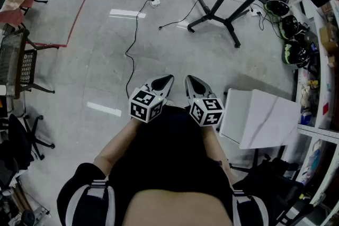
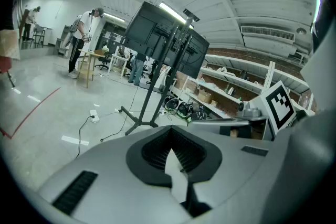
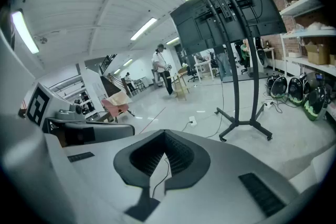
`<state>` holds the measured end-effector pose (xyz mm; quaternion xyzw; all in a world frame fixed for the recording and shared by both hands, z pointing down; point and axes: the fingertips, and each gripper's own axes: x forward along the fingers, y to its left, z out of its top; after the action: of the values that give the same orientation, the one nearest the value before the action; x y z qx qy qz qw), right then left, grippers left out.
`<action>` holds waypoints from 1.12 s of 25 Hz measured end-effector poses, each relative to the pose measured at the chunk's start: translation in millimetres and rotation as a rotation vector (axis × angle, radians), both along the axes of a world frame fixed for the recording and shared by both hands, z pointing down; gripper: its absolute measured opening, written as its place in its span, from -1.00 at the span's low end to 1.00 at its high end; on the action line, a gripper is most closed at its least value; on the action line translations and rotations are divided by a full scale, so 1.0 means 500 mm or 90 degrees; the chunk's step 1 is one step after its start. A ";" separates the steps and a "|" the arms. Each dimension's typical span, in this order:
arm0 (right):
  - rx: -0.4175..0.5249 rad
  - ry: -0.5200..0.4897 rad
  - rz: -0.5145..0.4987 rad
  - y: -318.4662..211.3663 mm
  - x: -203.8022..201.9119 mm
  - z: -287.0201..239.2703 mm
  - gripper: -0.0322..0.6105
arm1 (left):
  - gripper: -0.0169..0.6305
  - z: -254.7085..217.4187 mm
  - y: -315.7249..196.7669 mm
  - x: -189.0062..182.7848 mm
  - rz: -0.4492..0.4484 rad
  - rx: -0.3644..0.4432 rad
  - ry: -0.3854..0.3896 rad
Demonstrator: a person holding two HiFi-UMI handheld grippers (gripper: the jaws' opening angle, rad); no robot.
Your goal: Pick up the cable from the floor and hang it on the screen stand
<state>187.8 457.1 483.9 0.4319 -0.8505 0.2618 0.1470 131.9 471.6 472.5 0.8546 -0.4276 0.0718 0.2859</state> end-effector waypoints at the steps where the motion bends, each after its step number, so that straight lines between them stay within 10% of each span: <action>1: -0.002 0.004 0.002 0.003 0.005 0.003 -0.83 | -0.94 0.001 0.000 0.003 -0.002 -0.001 0.002; 28: 0.003 -0.010 0.001 -0.115 -0.008 -0.003 -0.83 | -0.94 0.005 -0.078 -0.020 -0.054 -0.011 0.005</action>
<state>183.6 399.6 482.6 0.4308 -0.8520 0.2633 0.1387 121.9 432.5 474.9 0.8335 -0.4616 0.0597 0.2979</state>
